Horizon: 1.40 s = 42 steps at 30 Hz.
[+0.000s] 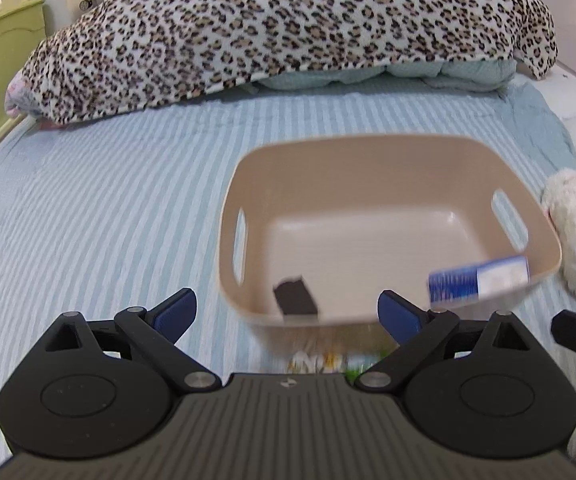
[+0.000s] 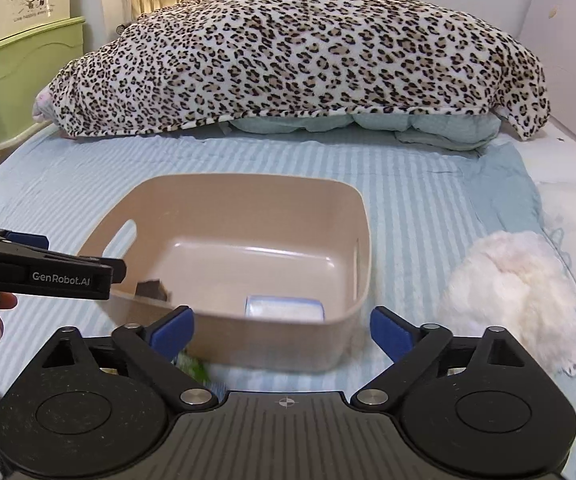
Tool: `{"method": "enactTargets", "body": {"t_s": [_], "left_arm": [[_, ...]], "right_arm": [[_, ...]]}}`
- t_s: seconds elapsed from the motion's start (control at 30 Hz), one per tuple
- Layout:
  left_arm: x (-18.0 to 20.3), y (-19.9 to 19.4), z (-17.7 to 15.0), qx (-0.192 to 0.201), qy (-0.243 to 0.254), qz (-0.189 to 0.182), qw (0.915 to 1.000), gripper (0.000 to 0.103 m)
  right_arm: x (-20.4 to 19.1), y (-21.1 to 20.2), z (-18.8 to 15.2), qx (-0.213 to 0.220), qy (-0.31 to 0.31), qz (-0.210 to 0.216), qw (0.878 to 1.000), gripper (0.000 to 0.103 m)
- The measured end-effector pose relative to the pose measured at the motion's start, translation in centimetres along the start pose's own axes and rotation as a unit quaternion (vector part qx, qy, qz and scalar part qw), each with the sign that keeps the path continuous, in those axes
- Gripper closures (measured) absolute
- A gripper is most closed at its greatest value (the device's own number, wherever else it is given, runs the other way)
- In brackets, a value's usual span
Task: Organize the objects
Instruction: 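Move both open tools back to the remaining items, then grasp the white medicine box with the left tool while the right tool grasps the dark blue box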
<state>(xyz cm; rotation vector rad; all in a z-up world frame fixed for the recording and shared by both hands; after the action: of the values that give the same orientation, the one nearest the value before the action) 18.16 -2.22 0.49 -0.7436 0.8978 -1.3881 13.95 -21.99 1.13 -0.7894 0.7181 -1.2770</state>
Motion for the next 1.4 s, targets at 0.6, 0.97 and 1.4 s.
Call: {"method": "enactTargets", "body": {"t_s": [0.6, 0.97, 1.4], "left_arm": [[0.4, 4.3, -7.6, -0.070, -0.017, -0.027, 0.9970, 0.006], [1.8, 7.0, -9.0, -0.109, 0.003, -0.028, 0.9936, 0.006], [1.5, 8.2, -9.9, -0.124, 0.004, -0.055, 0.9908, 0.006]], "right_arm": [[-0.1, 3.8, -7.2, -0.073, -0.001, -0.002, 0.997, 0.006], [0.3, 6.6, -8.2, -0.094, 0.017, 0.012, 0.995, 0.007], [-1.0, 8.9, -8.3, -0.100, 0.006, 0.032, 0.994, 0.010]]}}
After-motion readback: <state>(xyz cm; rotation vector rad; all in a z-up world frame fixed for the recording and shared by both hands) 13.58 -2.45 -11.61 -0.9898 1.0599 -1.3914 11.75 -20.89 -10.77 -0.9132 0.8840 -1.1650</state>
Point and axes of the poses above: each gripper's, at about its wrist camera, not at the fingertips, and y roughly the way its jaws point, x to its right, z to its top, the point moved 1 cm from there along y, roughly the way its jaws point, and after that the axes turned 11 degrees about -x, right-handed, at the moved point
